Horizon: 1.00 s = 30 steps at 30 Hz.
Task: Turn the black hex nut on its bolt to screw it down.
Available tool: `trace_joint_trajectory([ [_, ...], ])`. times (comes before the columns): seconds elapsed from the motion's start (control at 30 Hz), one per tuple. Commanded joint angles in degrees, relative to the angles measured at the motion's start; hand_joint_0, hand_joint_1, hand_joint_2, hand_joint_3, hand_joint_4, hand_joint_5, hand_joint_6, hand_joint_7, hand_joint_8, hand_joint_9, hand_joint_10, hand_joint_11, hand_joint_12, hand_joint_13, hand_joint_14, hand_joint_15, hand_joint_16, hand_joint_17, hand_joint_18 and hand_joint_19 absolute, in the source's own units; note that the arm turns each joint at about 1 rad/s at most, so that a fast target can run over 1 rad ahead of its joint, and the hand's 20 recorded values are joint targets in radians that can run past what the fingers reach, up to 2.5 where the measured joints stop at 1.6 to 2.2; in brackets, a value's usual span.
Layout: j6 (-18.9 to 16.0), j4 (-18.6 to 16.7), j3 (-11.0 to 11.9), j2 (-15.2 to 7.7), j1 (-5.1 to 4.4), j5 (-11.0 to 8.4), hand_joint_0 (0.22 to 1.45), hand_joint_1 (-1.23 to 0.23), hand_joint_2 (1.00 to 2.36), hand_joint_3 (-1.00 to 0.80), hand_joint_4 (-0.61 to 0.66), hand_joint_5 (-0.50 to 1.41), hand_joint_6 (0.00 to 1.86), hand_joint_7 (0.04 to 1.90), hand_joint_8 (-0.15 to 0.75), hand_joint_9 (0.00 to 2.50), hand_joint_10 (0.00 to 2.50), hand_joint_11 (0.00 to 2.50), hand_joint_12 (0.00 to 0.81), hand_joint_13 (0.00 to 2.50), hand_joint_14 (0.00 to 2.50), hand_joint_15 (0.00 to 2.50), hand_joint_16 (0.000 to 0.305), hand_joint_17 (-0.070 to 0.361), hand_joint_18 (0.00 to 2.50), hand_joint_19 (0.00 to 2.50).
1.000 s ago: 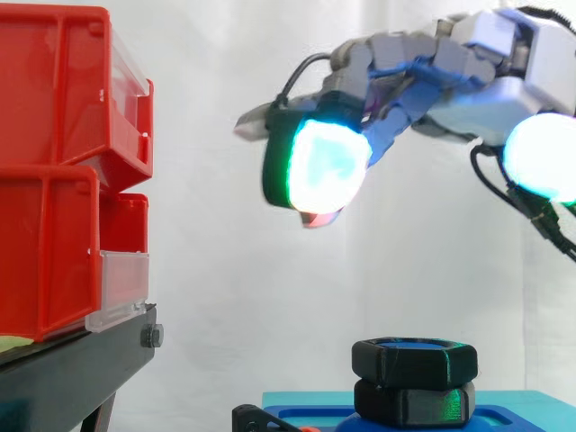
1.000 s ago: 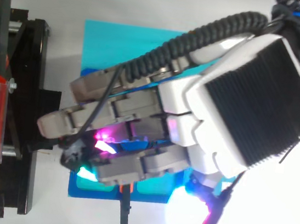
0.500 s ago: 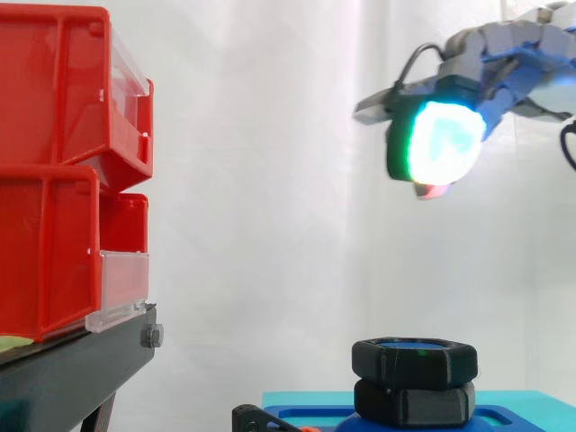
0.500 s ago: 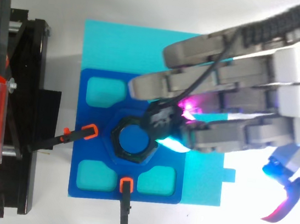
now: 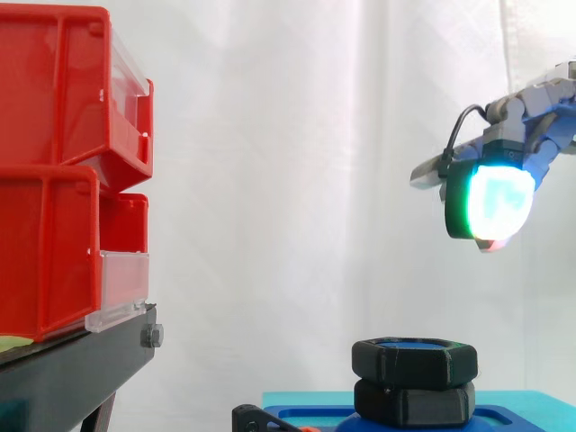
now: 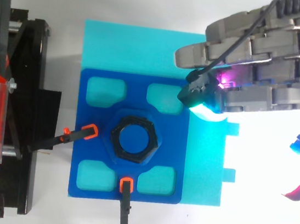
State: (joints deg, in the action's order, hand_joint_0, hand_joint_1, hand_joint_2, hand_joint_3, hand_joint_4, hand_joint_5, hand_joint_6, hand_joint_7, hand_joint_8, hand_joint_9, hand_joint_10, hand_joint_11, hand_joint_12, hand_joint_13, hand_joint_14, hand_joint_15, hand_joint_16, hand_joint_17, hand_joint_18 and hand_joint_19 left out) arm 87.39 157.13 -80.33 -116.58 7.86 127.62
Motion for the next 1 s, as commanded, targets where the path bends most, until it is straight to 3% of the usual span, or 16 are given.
trace_joint_trajectory([
  [0.0, -6.54, 0.37, -0.01, 0.03, -0.39, -3.60, 0.50, -0.34, 1.00, -0.50, 0.34, -0.13, 0.50, 1.00, 0.319, 0.89, 0.01, 0.28, 0.374, 0.47, 0.00, 0.01, 0.055, 0.123, 0.60, 0.35],
  [0.1, -15.59, 0.81, -0.01, 0.03, -0.92, -7.38, 0.50, -0.35, 1.00, -0.50, 0.33, -0.13, 0.50, 1.00, 0.317, 0.89, 0.01, 0.28, 0.371, 0.47, 0.00, 0.01, 0.054, 0.122, 0.59, 0.34],
  [0.23, -19.37, 0.99, -0.01, 0.03, -1.35, -8.44, 0.51, -0.36, 1.00, -0.50, 0.33, -0.13, 0.50, 0.99, 0.315, 0.89, 0.01, 0.29, 0.369, 0.46, 0.00, 0.01, 0.054, 0.121, 0.59, 0.34],
  [0.27, -24.46, 1.34, -0.01, 0.03, -1.53, -9.49, 0.51, -0.36, 1.00, -0.50, 0.32, -0.13, 0.50, 0.99, 0.313, 0.89, 0.01, 0.29, 0.369, 0.46, 0.00, 0.00, 0.053, 0.120, 0.59, 0.34],
  [0.3, -25.52, 1.34, -0.01, -0.06, -1.53, -9.67, 0.51, -0.36, 1.00, -0.50, 0.32, -0.13, 0.50, 0.98, 0.313, 0.88, 0.01, 0.29, 0.369, 0.46, 0.00, 0.00, 0.053, 0.120, 0.58, 0.34],
  [0.37, -31.23, 1.51, -0.01, 0.03, -1.88, -10.99, 0.51, -0.36, 1.00, -0.50, 0.32, -0.13, 0.50, 0.98, 0.312, 0.88, 0.01, 0.29, 0.368, 0.46, 0.00, 0.01, 0.053, 0.119, 0.58, 0.34],
  [0.43, -33.25, 1.51, -0.01, -0.06, -2.06, -11.51, 0.51, -0.36, 1.00, -0.50, 0.32, -0.13, 0.50, 0.97, 0.312, 0.88, 0.01, 0.30, 0.369, 0.45, 0.00, 0.01, 0.053, 0.119, 0.57, 0.34],
  [0.47, -37.65, 2.04, -0.09, 0.03, -2.23, -12.75, 0.51, -0.37, 1.00, -0.50, 0.32, -0.13, 0.50, 0.97, 0.310, 0.87, 0.01, 0.29, 0.368, 0.45, 0.00, 0.01, 0.053, 0.119, 0.57, 0.34],
  [0.5, -39.23, 2.74, -0.01, -0.06, -2.23, -13.01, 0.51, -0.37, 1.00, -0.50, 0.31, -0.13, 0.50, 0.96, 0.312, 0.87, 0.01, 0.28, 0.368, 0.45, 0.00, 0.01, 0.053, 0.119, 0.57, 0.34],
  [0.8, -50.22, 11.62, -0.09, 0.03, -2.41, -13.01, 0.52, -0.38, 1.00, -0.50, 0.30, -0.14, 0.50, 0.93, 0.305, 0.85, 0.01, 0.28, 0.366, 0.42, 0.00, 0.00, 0.053, 0.119, 0.55, 0.33],
  [0.97, -51.10, 11.80, -0.01, -0.06, -2.41, -13.01, 0.52, -0.38, 1.00, -0.50, 0.31, -0.14, 0.50, 0.93, 0.306, 0.84, 0.01, 0.28, 0.365, 0.42, 0.00, 0.00, 0.052, 0.118, 0.54, 0.34],
])
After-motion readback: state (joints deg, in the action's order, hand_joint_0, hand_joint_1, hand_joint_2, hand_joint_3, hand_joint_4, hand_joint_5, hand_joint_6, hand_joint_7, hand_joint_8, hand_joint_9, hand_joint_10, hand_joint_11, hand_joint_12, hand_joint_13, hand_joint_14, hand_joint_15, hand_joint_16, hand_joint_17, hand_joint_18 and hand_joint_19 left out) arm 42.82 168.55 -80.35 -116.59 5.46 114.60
